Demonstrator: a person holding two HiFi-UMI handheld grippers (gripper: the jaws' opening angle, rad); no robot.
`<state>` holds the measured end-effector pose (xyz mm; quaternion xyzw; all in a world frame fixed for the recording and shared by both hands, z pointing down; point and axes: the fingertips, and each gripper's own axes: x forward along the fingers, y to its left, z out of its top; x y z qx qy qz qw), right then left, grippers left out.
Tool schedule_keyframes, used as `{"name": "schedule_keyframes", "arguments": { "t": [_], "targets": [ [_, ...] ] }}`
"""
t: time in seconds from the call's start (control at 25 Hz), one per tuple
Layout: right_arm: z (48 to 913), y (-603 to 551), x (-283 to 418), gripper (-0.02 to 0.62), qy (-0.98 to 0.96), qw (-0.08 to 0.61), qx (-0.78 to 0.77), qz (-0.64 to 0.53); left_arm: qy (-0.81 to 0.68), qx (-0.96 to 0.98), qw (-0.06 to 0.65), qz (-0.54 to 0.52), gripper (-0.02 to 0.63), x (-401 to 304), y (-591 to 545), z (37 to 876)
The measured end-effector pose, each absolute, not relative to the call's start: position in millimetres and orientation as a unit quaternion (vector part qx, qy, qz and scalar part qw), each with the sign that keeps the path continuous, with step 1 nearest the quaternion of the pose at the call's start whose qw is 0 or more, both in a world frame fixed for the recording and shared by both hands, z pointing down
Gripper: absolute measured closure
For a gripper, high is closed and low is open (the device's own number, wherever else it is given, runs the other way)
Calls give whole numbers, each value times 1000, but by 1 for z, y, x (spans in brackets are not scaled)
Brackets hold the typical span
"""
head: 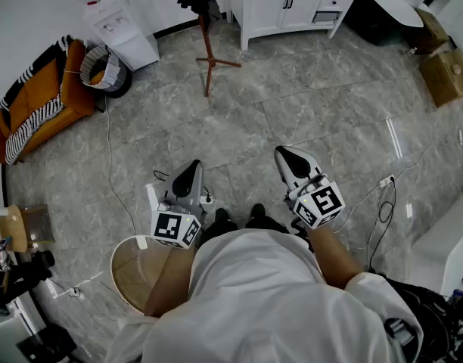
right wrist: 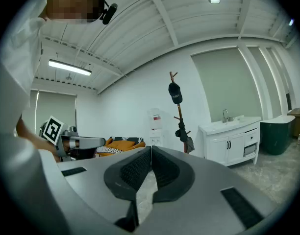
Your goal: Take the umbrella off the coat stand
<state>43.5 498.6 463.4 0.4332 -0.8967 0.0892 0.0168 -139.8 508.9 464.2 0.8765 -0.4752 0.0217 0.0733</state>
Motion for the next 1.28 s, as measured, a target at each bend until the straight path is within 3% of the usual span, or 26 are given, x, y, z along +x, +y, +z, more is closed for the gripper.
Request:
{"name": "schedule_keyframes", "arguments": {
  "t": [0.72,1.08,1.28],
  "targets": [
    [458,525,120,580,-941,18,335,47,-475,876,78,11,595,-76,527,470],
    [477,496,109,579,-937,71,341,35,-463,882,82,18,595,-78,490,479],
    [489,456,103,578,-934,60,346,65,-462,882,95,14,595,-79,448,496]
  ]
}}
